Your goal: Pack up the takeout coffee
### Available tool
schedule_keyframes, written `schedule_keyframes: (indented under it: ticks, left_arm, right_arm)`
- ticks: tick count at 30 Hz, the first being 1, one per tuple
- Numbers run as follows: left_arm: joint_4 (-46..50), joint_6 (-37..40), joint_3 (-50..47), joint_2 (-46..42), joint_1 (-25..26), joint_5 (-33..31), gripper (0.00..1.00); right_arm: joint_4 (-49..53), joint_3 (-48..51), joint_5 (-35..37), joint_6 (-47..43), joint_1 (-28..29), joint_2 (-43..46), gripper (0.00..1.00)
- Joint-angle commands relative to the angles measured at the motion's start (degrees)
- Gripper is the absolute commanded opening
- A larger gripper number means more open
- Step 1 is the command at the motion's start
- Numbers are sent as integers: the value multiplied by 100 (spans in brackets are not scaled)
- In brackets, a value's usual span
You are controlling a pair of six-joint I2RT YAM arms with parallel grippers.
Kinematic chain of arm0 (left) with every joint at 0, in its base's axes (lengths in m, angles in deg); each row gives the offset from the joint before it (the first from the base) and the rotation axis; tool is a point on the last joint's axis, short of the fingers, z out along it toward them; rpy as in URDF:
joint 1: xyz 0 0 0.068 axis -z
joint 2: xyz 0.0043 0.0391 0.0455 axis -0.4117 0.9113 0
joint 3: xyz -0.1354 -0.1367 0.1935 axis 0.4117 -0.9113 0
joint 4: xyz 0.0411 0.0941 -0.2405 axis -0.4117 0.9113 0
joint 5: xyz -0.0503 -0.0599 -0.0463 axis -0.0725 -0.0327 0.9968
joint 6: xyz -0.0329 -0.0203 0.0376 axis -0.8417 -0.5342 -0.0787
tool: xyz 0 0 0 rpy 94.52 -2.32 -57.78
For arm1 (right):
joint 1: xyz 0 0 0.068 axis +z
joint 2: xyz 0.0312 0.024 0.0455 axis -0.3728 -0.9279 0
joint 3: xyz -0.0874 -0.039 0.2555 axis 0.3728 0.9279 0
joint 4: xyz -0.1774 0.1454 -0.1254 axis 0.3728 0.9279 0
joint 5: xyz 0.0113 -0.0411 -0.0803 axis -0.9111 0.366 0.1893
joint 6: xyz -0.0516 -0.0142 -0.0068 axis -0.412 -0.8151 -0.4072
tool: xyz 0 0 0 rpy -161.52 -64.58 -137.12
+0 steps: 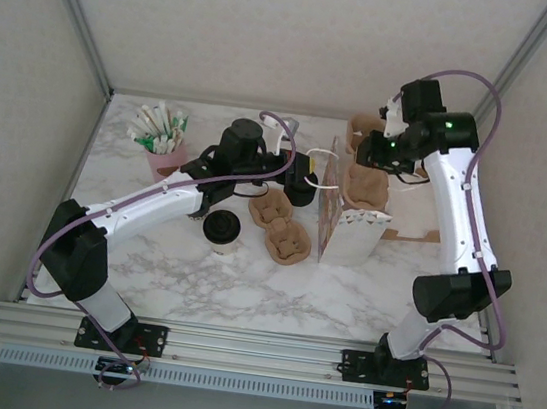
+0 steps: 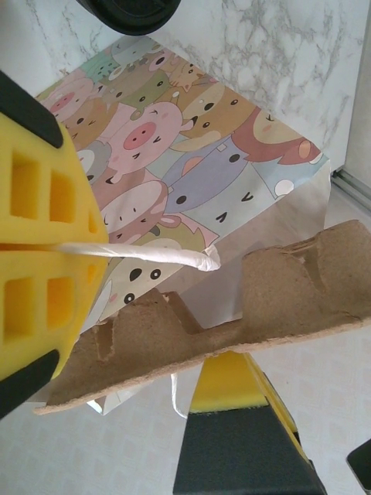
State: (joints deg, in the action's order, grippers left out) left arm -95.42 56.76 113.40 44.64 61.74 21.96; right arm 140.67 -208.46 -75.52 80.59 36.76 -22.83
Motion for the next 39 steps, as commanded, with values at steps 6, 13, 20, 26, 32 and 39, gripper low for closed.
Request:
schedule_keyframes:
  ticks: [6,13,20,26,32,39]
  left_arm:
    - [-79,-27,-45,-62,55,-75,8]
    - [-62,-33,-34,-56,60,-110,8]
    - [-79,-45,-43,-41,60,-145,8]
    - [-62,-53,-39,-42,56,-180,8]
    - [-44,-50,-43,-53,55,-216,8]
    - [-39,-47,-34,-36,52,-232,8]
  right_arm:
    - [123,-391,112,-22,-33,-159,32]
    - [-43,48,73,5,-11,-16,31]
    - [-125,608,176,23,128,335,31]
    - [-156,790,312,10,148,364,31]
    - [-77,814,465,-13,193,318,31]
    - [-54,950,585,-41,284,256,31]
